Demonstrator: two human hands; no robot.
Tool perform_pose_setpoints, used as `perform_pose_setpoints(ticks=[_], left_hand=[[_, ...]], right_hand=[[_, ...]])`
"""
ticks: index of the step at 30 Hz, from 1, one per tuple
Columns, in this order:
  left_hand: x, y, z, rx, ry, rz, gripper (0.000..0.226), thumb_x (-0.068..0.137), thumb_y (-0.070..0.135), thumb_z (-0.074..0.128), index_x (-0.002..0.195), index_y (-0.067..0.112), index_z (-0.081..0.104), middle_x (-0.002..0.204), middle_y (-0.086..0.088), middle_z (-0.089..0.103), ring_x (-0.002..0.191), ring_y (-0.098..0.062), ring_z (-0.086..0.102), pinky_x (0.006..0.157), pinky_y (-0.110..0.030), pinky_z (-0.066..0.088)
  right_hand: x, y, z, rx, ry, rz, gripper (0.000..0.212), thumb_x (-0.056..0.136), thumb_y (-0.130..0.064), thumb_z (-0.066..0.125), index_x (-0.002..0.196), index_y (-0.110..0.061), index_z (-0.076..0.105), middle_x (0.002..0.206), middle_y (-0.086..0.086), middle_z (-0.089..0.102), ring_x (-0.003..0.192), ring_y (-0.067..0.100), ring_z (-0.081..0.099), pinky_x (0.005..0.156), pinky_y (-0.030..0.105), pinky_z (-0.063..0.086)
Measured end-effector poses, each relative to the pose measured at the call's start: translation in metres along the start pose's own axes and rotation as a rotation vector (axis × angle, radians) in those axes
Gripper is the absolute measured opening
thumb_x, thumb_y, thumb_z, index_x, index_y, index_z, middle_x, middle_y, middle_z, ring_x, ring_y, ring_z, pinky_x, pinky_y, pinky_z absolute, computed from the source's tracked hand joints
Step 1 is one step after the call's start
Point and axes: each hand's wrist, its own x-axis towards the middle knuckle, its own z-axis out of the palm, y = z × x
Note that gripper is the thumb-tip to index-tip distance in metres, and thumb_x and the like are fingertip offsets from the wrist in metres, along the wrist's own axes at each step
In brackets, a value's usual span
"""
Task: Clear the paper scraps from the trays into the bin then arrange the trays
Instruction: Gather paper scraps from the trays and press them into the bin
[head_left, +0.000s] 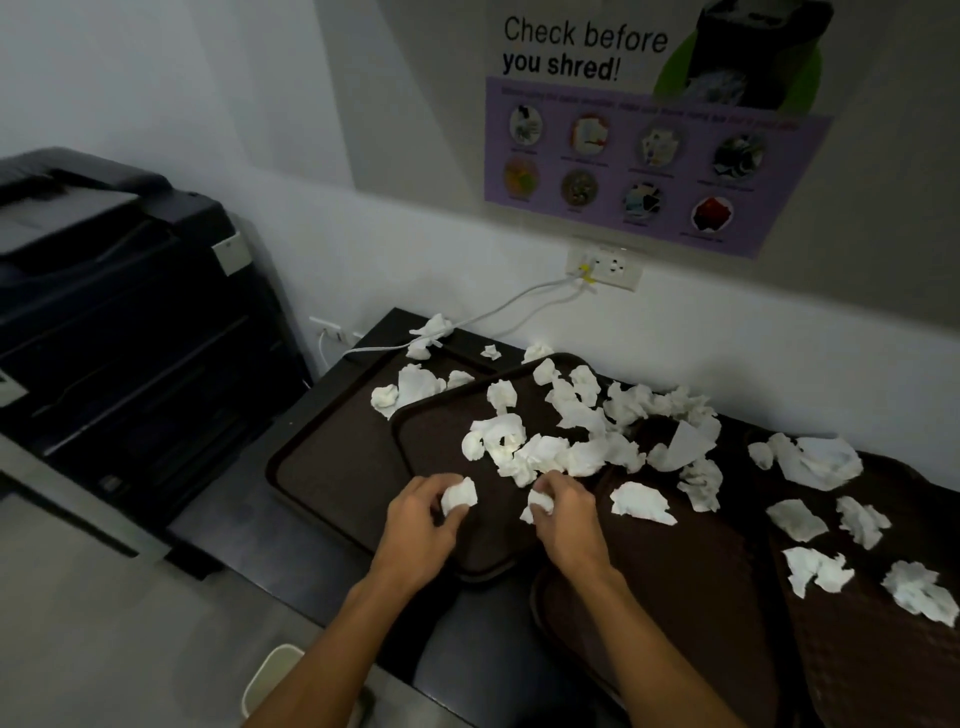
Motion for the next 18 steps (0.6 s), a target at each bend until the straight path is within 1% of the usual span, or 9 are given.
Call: perform_pose_setpoints(ticks=[2, 4, 7, 8, 10, 11, 13, 18], left_hand=[[-0.003, -0.003, -0.004, -0.011, 0.009, -0.009, 0.029, 0.087, 0.025, 0.079, 0.115, 0.027, 0.072, 0.104, 0.015, 0.061, 0.087, -0.002, 0.061, 0.075, -0.008, 0.047], [-0.007, -0.006, -0.009, -0.028, 0.025, -0.014, 0.027, 0.087, 0.025, 0.079, 0.114, 0.025, 0.073, 0.106, 0.015, 0.062, 0.089, 0.000, 0.061, 0.075, -0.007, 0.046], [-0.015, -0.014, -0.025, -0.054, 0.052, -0.030, 0.027, 0.088, 0.026, 0.079, 0.114, 0.026, 0.072, 0.104, 0.015, 0.064, 0.086, -0.001, 0.063, 0.076, -0.010, 0.049], [-0.019, -0.019, -0.031, -0.069, 0.060, -0.034, 0.027, 0.088, 0.027, 0.078, 0.115, 0.026, 0.072, 0.104, 0.014, 0.064, 0.085, -0.002, 0.064, 0.078, -0.014, 0.052], [-0.028, -0.030, -0.047, -0.092, 0.080, -0.036, 0.030, 0.089, 0.027, 0.077, 0.119, 0.027, 0.070, 0.105, 0.014, 0.064, 0.087, -0.004, 0.066, 0.082, -0.024, 0.057], [-0.033, -0.037, -0.055, -0.098, 0.096, -0.032, 0.032, 0.090, 0.025, 0.076, 0.122, 0.027, 0.070, 0.107, 0.014, 0.065, 0.089, -0.004, 0.066, 0.083, -0.026, 0.057], [-0.045, -0.051, -0.073, -0.110, 0.124, -0.026, 0.036, 0.091, 0.023, 0.075, 0.126, 0.027, 0.069, 0.110, 0.014, 0.065, 0.092, -0.003, 0.066, 0.084, -0.024, 0.057], [-0.080, -0.095, -0.127, -0.117, 0.158, -0.075, 0.028, 0.092, 0.023, 0.075, 0.119, 0.029, 0.073, 0.109, 0.015, 0.066, 0.089, -0.002, 0.066, 0.082, -0.023, 0.057]], right_hand=[[-0.009, -0.011, 0.000, 0.101, 0.043, 0.016, 0.024, 0.088, -0.005, 0.075, 0.102, -0.022, 0.065, 0.104, -0.004, 0.064, 0.096, 0.007, 0.061, 0.080, 0.010, 0.048], [-0.019, -0.027, 0.002, 0.186, 0.066, 0.012, 0.024, 0.087, -0.006, 0.077, 0.097, -0.024, 0.066, 0.097, -0.008, 0.067, 0.089, 0.000, 0.063, 0.074, 0.005, 0.046], [-0.033, -0.053, 0.014, 0.303, 0.057, -0.002, 0.023, 0.086, -0.008, 0.079, 0.098, -0.026, 0.071, 0.094, -0.014, 0.070, 0.084, 0.001, 0.067, 0.075, 0.011, 0.051], [-0.037, -0.063, 0.019, 0.326, 0.053, -0.010, 0.022, 0.086, -0.009, 0.079, 0.099, -0.026, 0.072, 0.094, -0.014, 0.071, 0.083, 0.002, 0.067, 0.076, 0.014, 0.053], [-0.047, -0.081, 0.033, 0.344, 0.049, -0.039, 0.021, 0.087, -0.010, 0.079, 0.102, -0.024, 0.074, 0.094, -0.015, 0.072, 0.085, 0.003, 0.067, 0.078, 0.015, 0.053], [-0.051, -0.091, 0.040, 0.346, 0.043, -0.050, 0.021, 0.087, -0.012, 0.079, 0.104, -0.024, 0.075, 0.095, -0.015, 0.072, 0.086, 0.002, 0.067, 0.080, 0.015, 0.053], [-0.061, -0.110, 0.055, 0.357, 0.027, -0.059, 0.021, 0.088, -0.014, 0.079, 0.106, -0.025, 0.075, 0.098, -0.015, 0.072, 0.089, 0.002, 0.068, 0.081, 0.016, 0.054], [-0.096, -0.159, 0.100, 0.376, -0.038, -0.069, 0.023, 0.090, -0.016, 0.077, 0.110, -0.026, 0.075, 0.107, -0.012, 0.071, 0.097, 0.000, 0.068, 0.087, 0.021, 0.057]])
